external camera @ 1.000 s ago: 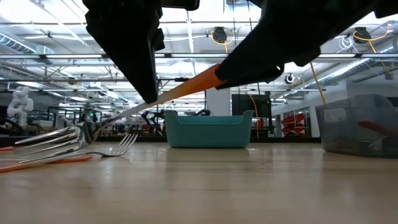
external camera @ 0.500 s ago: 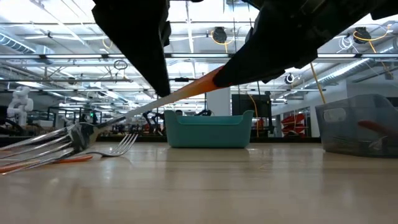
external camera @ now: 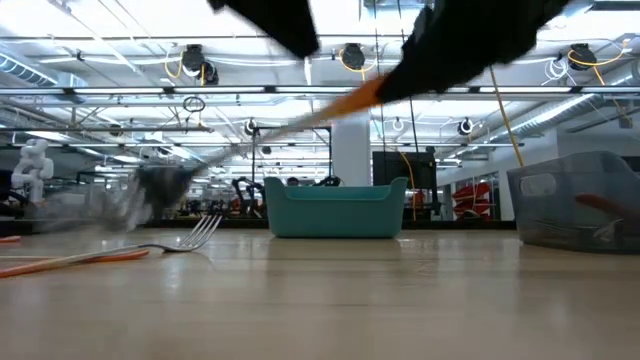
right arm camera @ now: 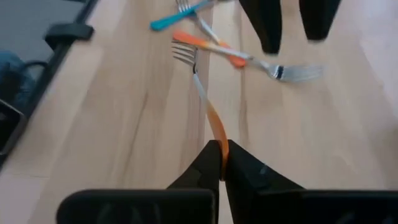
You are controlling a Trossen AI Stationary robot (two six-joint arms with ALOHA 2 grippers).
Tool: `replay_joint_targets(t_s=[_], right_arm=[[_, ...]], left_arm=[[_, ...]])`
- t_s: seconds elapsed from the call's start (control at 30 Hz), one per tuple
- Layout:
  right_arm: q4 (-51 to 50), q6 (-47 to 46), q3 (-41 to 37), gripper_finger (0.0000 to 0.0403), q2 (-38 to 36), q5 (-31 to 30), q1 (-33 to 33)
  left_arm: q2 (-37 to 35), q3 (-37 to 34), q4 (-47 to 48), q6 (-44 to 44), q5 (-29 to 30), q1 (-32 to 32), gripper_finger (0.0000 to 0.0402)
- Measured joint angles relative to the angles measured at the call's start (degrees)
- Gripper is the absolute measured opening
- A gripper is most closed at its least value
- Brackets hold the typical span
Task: Sort silverware by color (type)
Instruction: Put the orange fork into the blue bin
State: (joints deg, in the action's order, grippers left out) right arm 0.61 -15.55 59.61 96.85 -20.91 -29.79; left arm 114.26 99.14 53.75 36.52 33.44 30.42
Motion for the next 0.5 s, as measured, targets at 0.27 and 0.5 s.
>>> replay_joint_targets(t_s=[0.27, 0.5], right_arm=[[-11.69, 0.85, -0.02, 0.0002, -12.28, -5.41, -3.17], [-20.74, 1.61, -0.02, 0.0002, -24.45, -10.61, -5.12]], left_arm=[[-0.02, 8.71, 8.84, 1.76, 21.98, 7.43, 0.0099], [-0.06, 5.86, 10.03, 4.68, 25.32, 10.06, 0.0099]])
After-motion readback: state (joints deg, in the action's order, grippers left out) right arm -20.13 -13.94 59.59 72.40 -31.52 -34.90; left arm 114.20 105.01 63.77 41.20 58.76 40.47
